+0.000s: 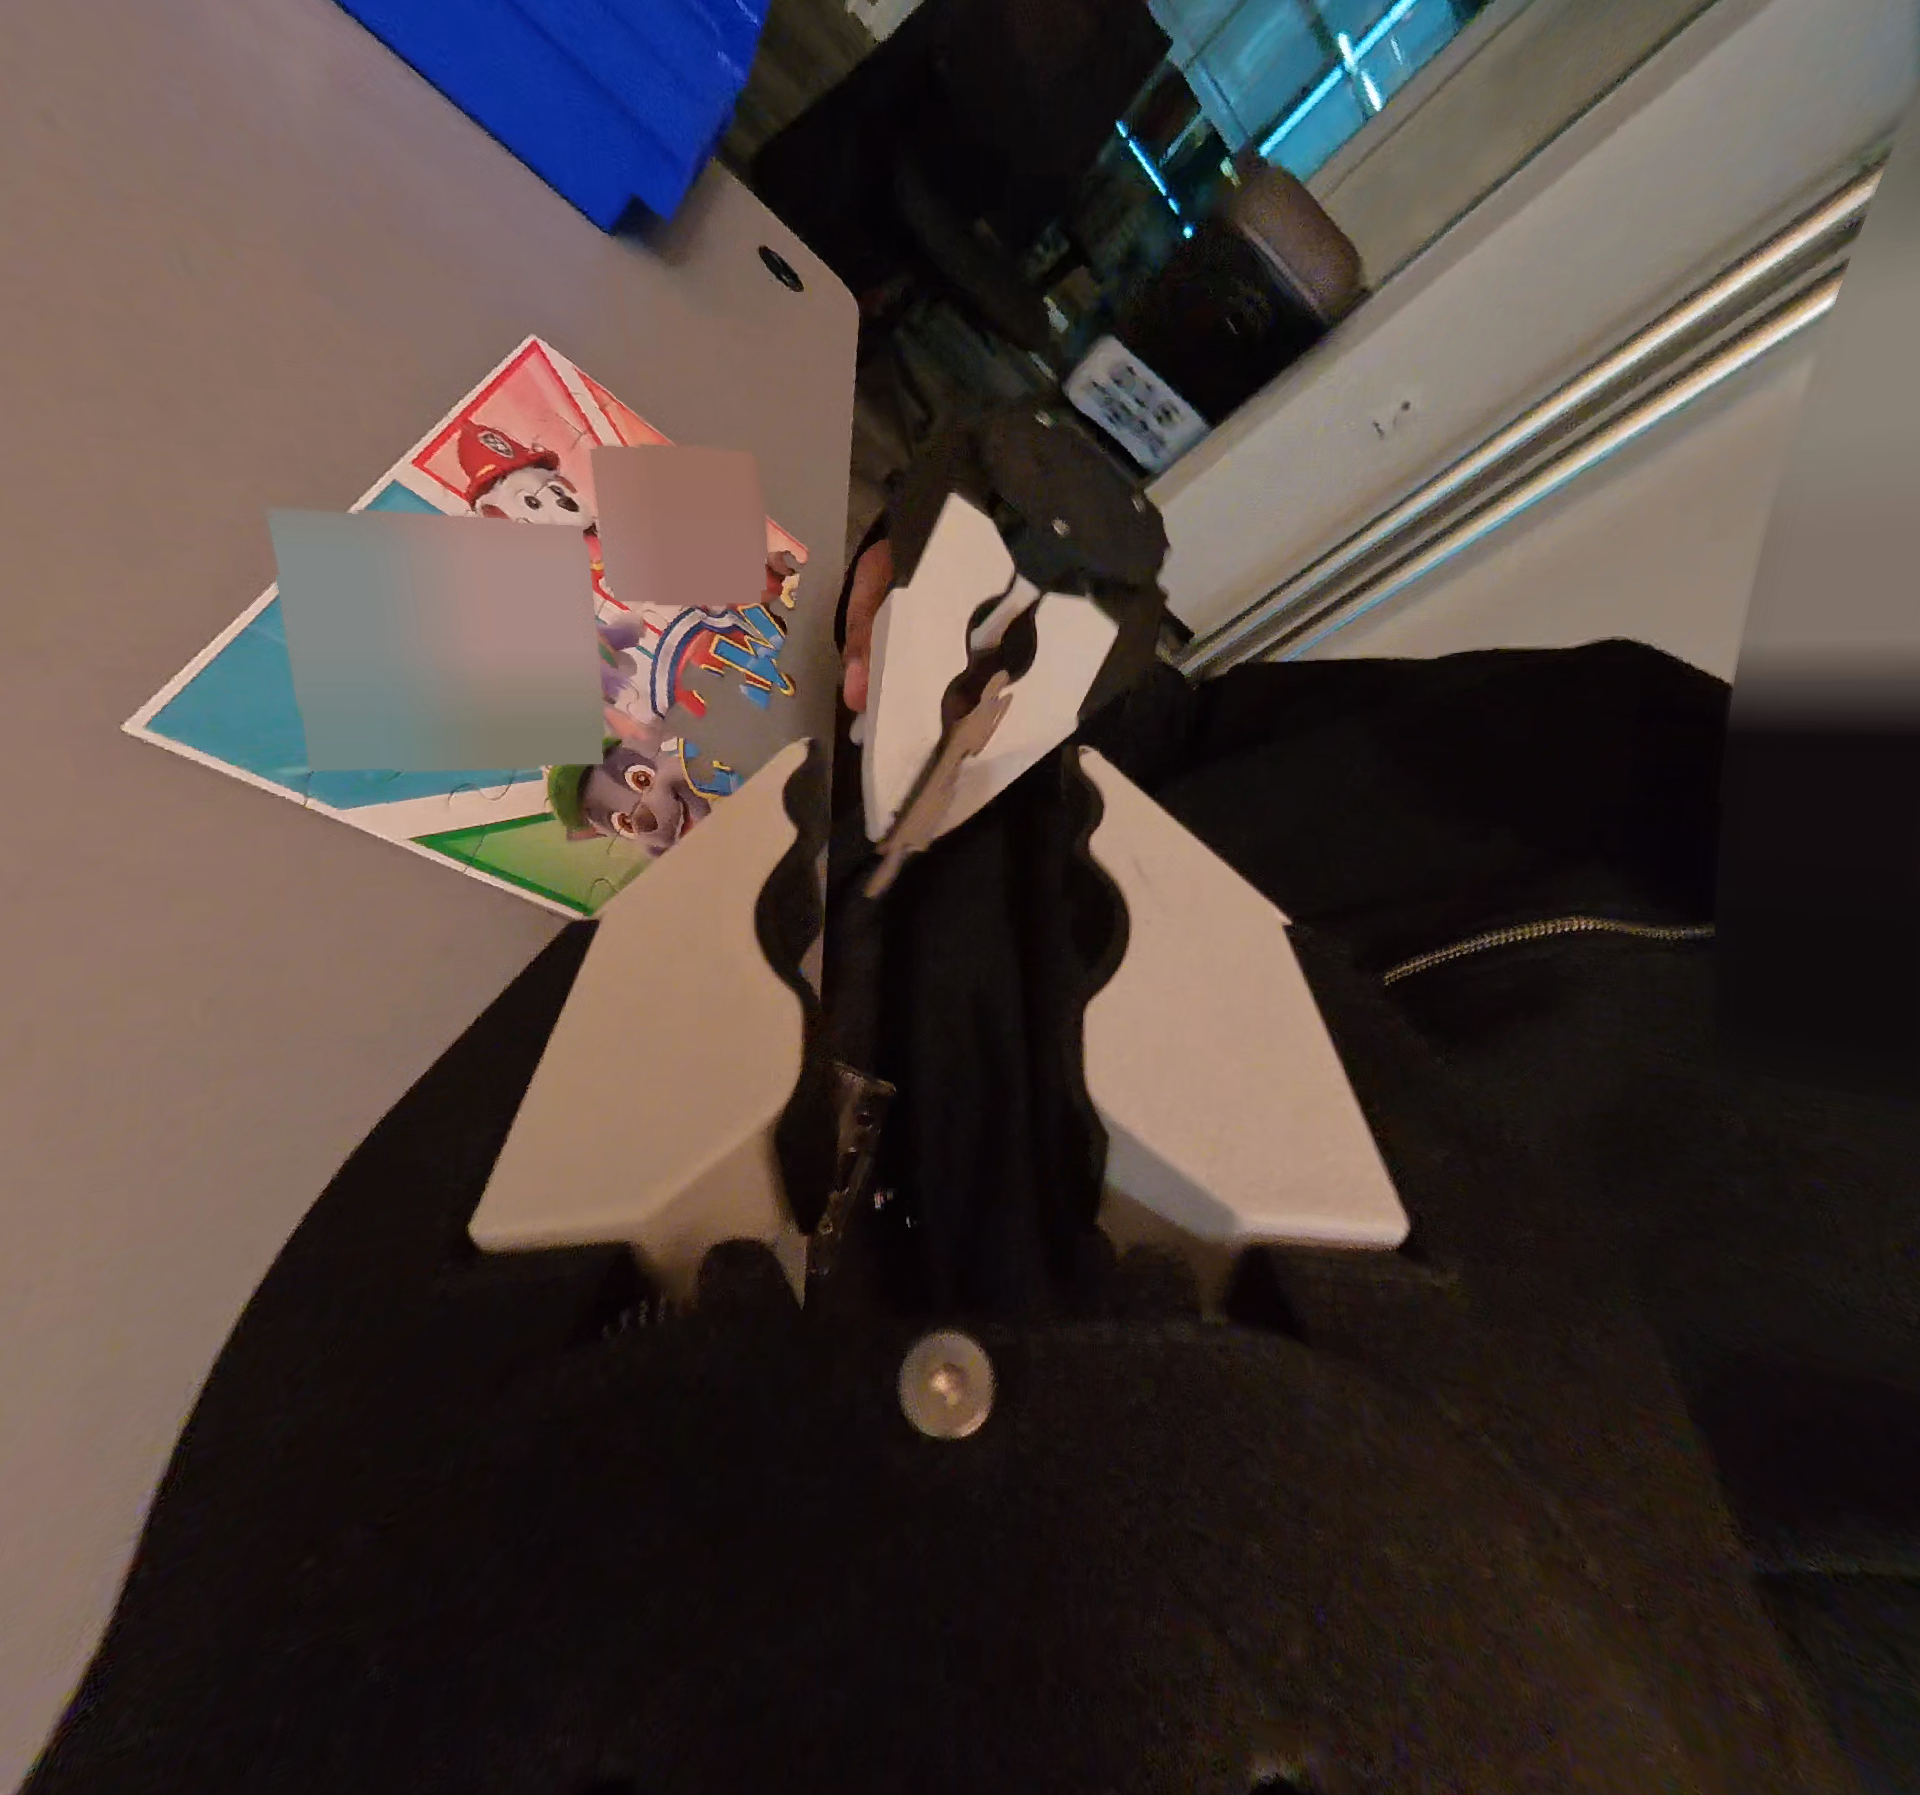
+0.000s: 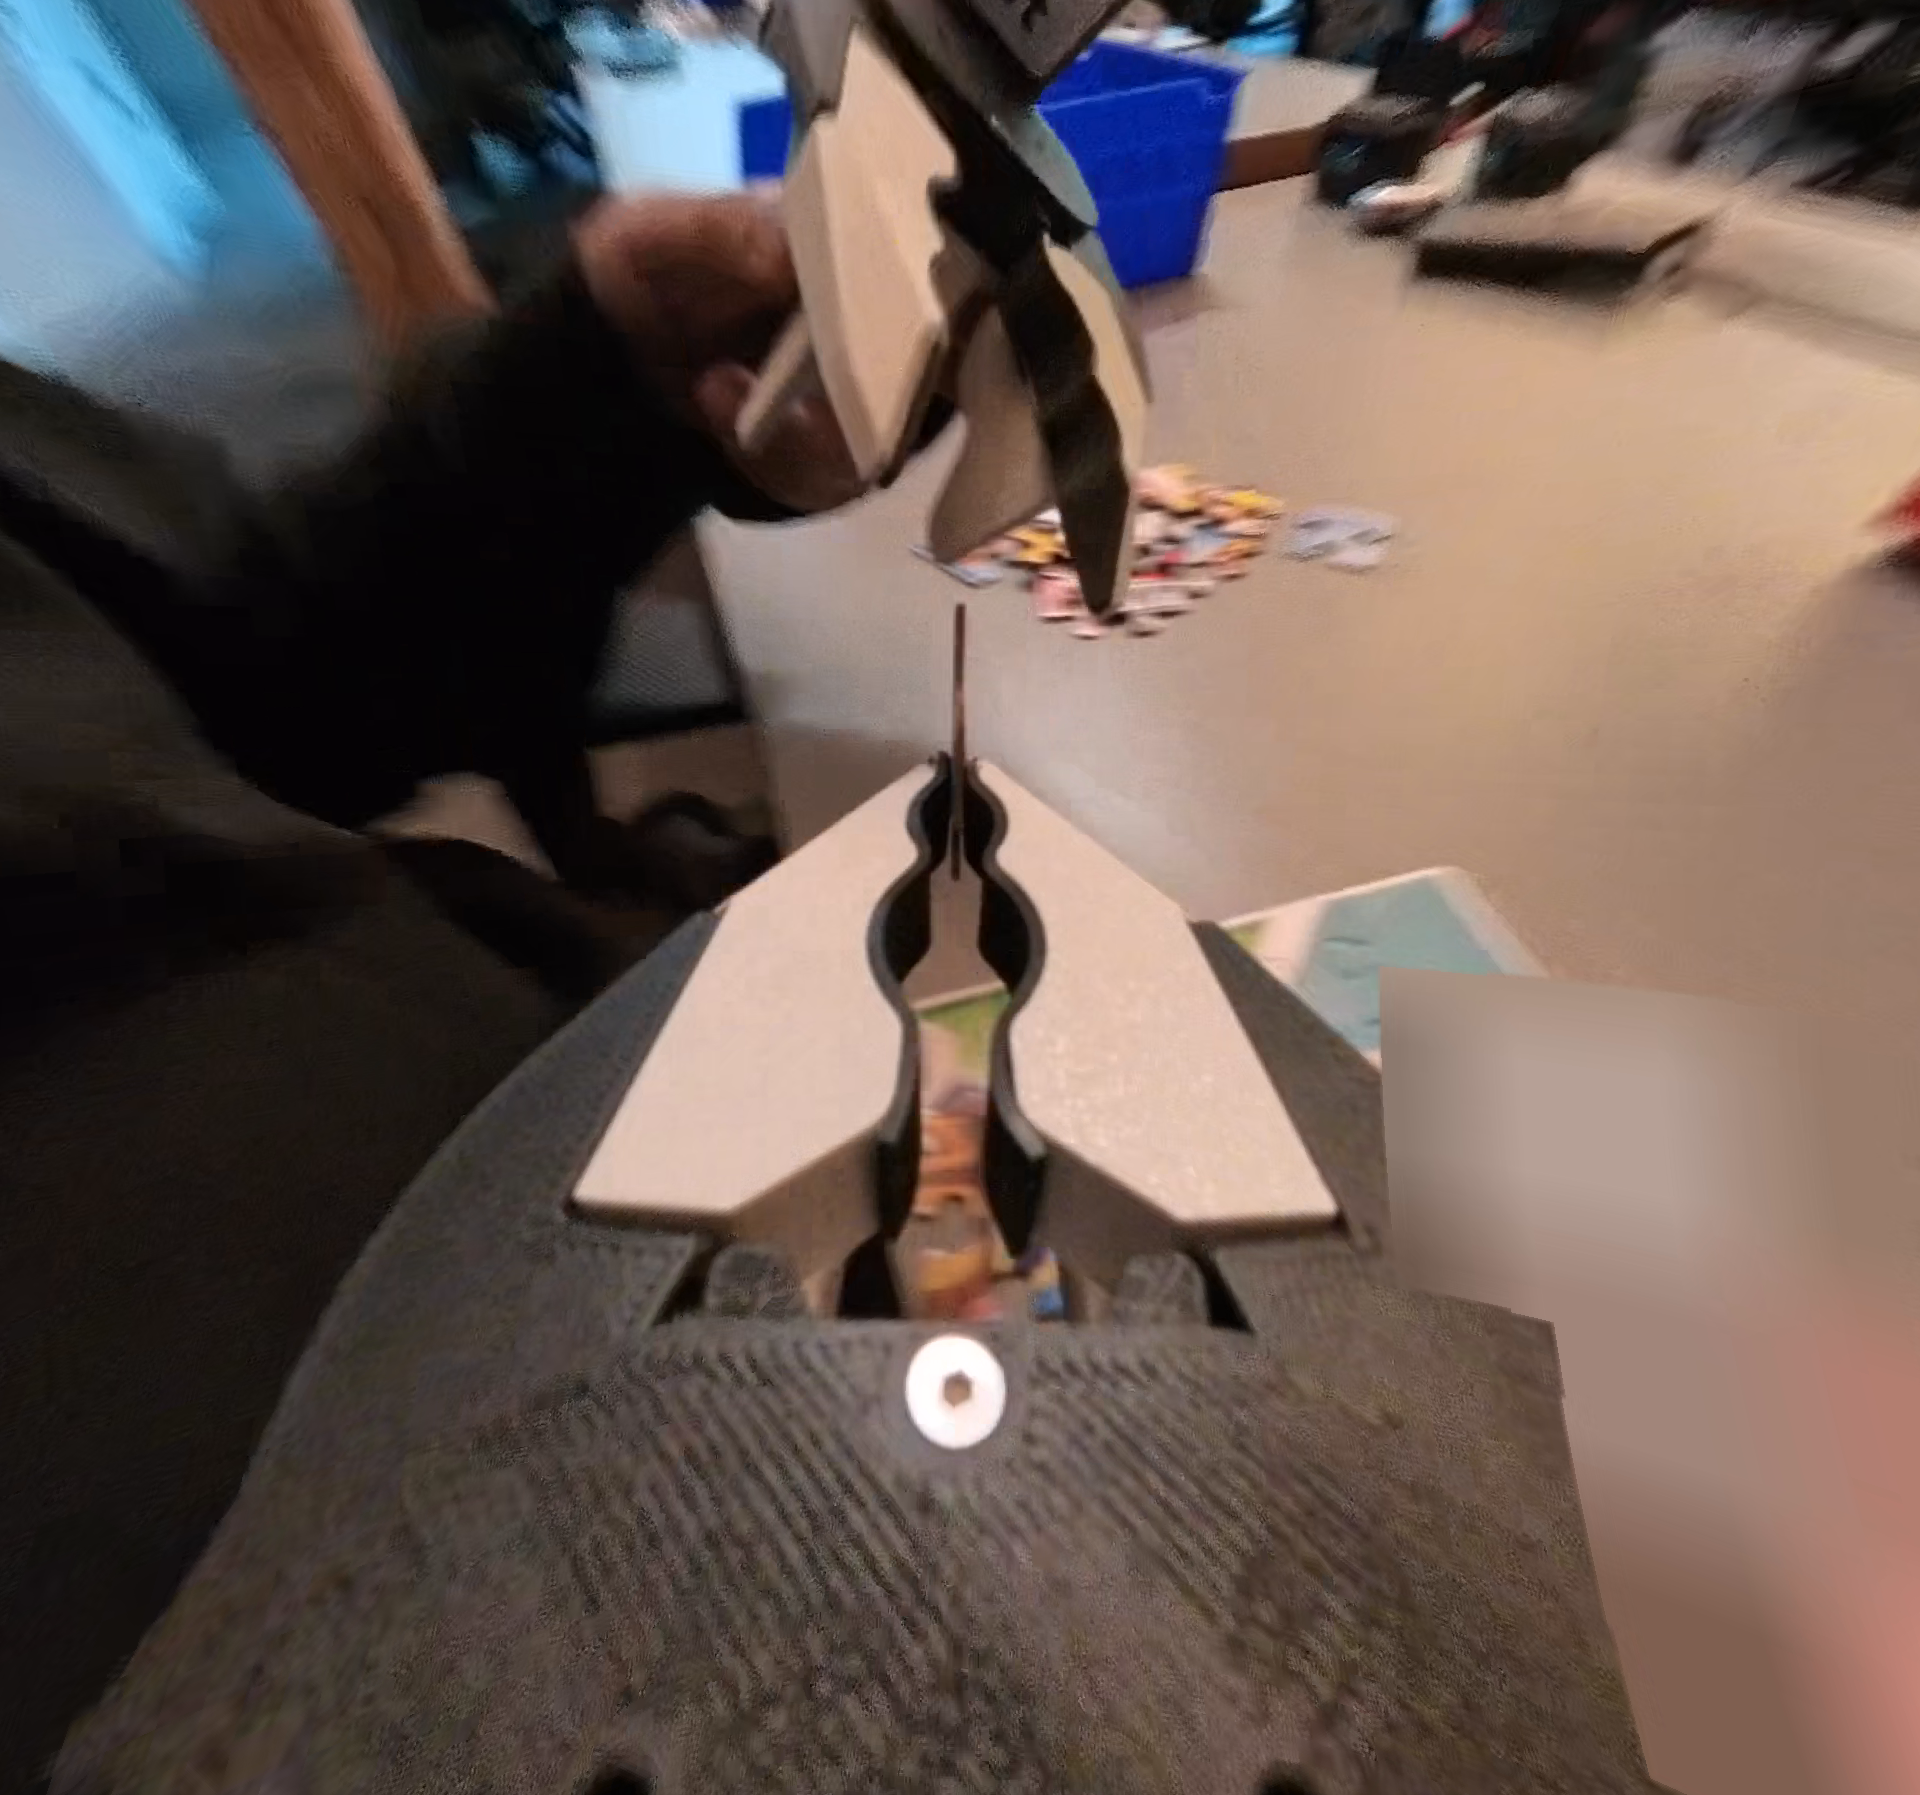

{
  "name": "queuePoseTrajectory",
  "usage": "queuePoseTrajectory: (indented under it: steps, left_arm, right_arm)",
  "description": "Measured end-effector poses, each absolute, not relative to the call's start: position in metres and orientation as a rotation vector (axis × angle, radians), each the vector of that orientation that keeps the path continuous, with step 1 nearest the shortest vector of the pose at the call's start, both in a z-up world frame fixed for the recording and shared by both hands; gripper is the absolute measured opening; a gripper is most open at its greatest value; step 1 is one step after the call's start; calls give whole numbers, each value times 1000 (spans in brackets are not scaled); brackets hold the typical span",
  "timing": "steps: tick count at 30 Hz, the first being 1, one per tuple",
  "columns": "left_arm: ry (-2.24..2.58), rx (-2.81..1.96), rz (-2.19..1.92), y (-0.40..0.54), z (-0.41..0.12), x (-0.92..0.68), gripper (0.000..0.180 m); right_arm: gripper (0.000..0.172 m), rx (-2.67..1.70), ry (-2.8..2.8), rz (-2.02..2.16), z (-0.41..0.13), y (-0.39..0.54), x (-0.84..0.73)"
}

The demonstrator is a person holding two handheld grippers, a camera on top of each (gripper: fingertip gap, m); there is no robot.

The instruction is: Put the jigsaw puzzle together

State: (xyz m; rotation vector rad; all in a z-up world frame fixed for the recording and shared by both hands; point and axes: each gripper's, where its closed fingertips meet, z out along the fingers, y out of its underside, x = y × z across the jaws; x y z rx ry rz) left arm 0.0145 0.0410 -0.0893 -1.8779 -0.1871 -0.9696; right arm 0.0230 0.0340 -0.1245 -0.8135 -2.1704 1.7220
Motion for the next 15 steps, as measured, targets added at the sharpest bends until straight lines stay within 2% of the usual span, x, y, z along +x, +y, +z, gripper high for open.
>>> queuePoseTrajectory:
  steps: [2,4,6,8,9,12,15]
  left_arm:
    - [-130,-1913,-964,42,-94,24,36]
    - [-36,-1958,-935,42,-98,35,14]
    - [-2,-2001,-846,43,-103,36,0]
    - [12,-2001,-838,42,-102,36,0]
    - [-5,-2007,-843,41,-102,34,0]
    - [-141,-2043,-759,26,-107,6,0]
    - [-478,-2103,-524,-11,-127,-61,0]
  right_arm:
    - [0,-959,-2175,1978,-117,33,29]
    - [0,-1014,-2159,2076,-114,37,30]
    - [0,-1007,-2175,2089,-113,37,34]
    - [1,-1004,-2172,2084,-112,37,35]
    - [6,-1012,-2163,2059,-113,39,33]
    - [39,-1011,-2083,1926,-113,53,23]
    - [49,-978,-2037,1836,-108,66,23]
